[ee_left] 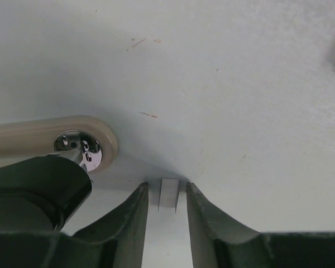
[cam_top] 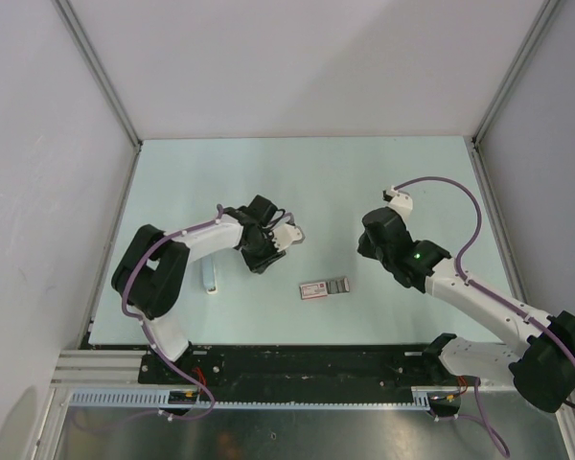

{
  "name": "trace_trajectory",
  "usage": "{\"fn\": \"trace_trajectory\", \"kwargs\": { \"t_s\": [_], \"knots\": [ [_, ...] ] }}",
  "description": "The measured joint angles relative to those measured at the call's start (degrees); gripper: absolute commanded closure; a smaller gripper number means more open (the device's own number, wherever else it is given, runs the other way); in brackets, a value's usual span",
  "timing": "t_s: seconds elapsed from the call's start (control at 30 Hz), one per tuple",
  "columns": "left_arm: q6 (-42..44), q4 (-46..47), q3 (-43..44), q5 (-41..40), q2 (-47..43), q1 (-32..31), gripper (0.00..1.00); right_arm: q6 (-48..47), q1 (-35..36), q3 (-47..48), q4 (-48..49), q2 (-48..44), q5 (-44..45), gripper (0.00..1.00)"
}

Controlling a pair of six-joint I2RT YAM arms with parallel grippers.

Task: Unload the staples from the stapler

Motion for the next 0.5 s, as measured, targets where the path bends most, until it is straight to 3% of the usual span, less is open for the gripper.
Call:
{"fn": "trace_trajectory", "kwargs": {
  "t_s": [0.2, 0.5],
  "knots": [
    [0.1, 0.2, 0.0, 0.0, 0.0, -0.2, 0.81, 0.0, 0.0, 0.0, 0.1, 0.0, -0.5, 0.83],
    [-0.3, 0.4, 0.0, 0.4, -1.4, -0.3, 0.85, -0.7, 0.0, 0.0, 1.0, -0.1, -2.3, 0.77]
  ]
}}
